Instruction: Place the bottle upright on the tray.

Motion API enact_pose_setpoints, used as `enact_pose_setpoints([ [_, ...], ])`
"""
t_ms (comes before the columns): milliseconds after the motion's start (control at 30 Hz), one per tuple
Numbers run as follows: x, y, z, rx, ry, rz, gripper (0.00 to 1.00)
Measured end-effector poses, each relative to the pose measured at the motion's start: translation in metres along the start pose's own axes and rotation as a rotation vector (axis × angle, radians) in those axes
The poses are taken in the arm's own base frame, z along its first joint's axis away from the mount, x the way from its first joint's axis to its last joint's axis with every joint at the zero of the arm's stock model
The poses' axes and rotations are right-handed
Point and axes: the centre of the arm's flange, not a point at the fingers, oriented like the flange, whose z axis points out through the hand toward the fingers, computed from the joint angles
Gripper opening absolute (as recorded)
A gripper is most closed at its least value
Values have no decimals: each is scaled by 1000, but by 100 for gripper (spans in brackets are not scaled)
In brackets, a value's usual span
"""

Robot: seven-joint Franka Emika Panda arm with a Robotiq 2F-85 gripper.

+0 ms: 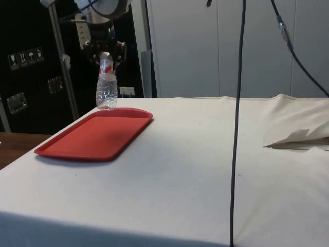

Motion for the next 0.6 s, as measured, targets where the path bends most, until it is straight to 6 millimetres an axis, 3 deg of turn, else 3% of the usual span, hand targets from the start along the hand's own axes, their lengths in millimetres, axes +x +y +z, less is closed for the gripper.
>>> enact_pose_setpoints([
  [600,-7,-14,12,-3,125,-15,0],
])
